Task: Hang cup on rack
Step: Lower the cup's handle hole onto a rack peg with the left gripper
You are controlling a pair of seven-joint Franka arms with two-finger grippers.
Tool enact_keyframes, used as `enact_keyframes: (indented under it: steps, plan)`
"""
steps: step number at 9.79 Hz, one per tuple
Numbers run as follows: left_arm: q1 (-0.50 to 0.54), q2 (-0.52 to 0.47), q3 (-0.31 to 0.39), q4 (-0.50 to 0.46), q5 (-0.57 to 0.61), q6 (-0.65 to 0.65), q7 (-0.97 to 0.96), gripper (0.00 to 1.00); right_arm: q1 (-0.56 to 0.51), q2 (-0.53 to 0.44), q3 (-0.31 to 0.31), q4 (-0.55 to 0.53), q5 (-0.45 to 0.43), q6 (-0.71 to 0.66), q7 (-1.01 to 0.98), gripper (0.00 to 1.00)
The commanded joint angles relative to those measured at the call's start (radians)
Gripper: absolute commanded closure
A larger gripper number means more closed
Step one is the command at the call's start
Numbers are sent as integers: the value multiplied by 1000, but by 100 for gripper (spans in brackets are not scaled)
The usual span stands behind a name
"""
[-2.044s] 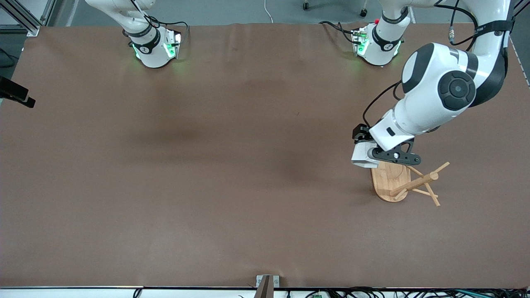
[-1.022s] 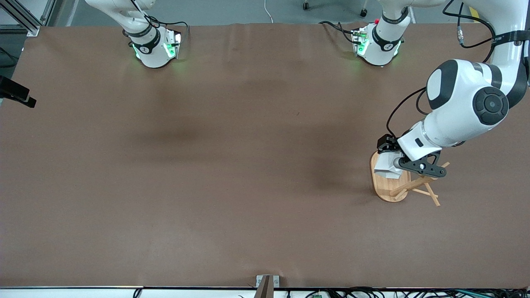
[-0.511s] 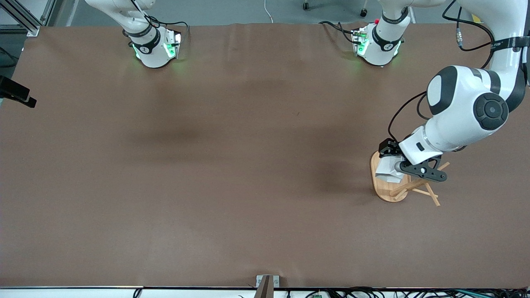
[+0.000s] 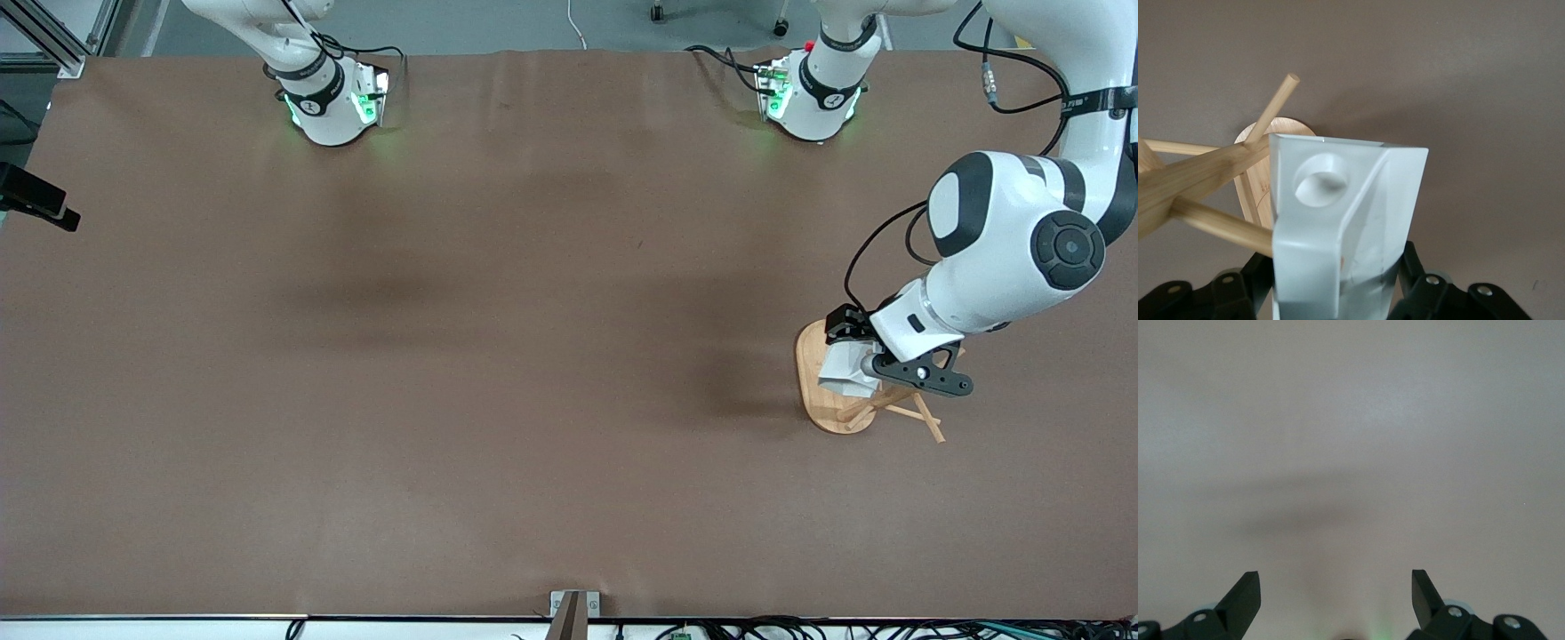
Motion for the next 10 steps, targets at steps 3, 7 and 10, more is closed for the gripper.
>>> enact_keyframes:
  steps: [3,7,10]
  plan:
    - [-5,33,20,-6,-17,25,41,89,6,0,-9,13,-20,-10,-9,0]
    - [-4,35,22,-4,-17,23,46,0,11,0,-7,12,-21,-10,-9,0]
    - [-4,3,32,38,-12,-39,26,0,11,0,-7,12,-21,-10,-9,0]
